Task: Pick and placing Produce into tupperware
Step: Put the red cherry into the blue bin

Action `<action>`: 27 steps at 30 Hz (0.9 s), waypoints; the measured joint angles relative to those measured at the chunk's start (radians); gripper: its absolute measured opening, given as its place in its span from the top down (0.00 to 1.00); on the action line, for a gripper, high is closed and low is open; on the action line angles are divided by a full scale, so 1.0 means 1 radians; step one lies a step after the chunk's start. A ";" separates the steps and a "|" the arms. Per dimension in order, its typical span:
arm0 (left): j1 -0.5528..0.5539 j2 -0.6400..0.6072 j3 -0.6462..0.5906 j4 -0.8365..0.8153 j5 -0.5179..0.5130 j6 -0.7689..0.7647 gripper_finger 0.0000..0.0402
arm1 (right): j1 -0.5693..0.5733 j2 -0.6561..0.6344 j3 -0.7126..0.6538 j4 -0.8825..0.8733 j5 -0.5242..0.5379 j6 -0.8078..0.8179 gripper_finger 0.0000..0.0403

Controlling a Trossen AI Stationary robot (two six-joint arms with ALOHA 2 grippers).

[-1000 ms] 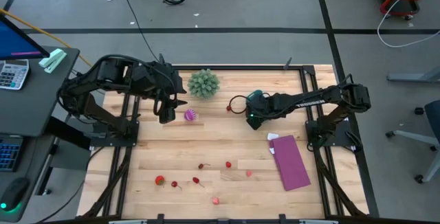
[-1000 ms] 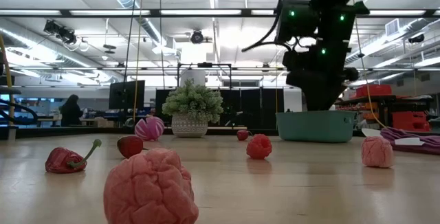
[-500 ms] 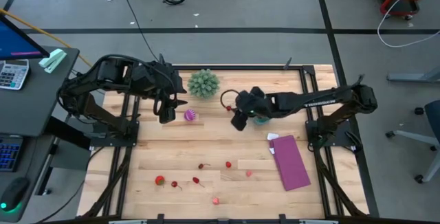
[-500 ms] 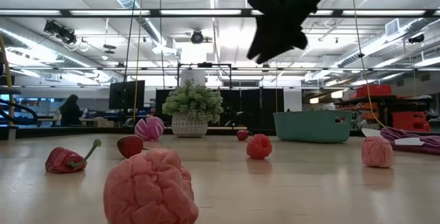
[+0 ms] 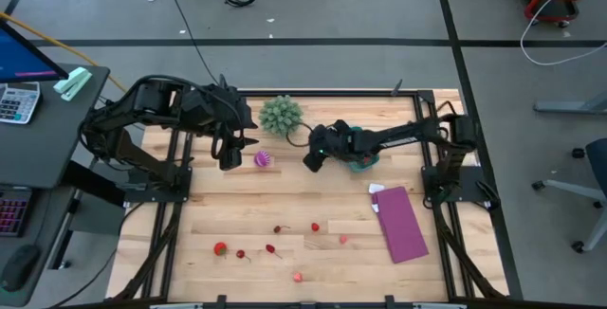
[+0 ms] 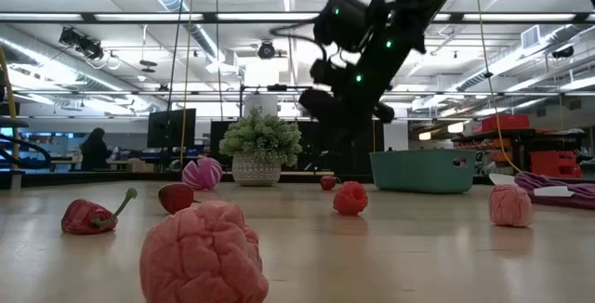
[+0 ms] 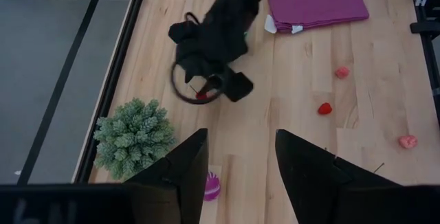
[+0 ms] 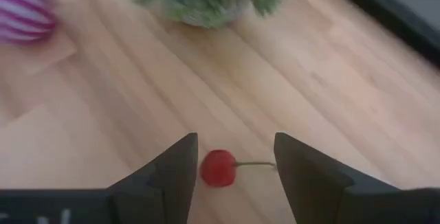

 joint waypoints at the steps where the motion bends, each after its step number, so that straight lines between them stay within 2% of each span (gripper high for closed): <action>1: 0.000 0.000 0.000 0.000 0.000 0.010 0.57 | -0.010 0.009 0.000 0.000 -0.008 0.021 0.50; 7: 0.000 0.000 0.000 -0.001 0.000 0.038 0.56 | -0.045 0.062 0.000 0.006 -0.080 0.097 0.50; 27: 0.000 0.000 0.000 -0.002 0.000 0.037 0.57 | -0.029 0.081 0.000 0.006 -0.114 0.065 0.50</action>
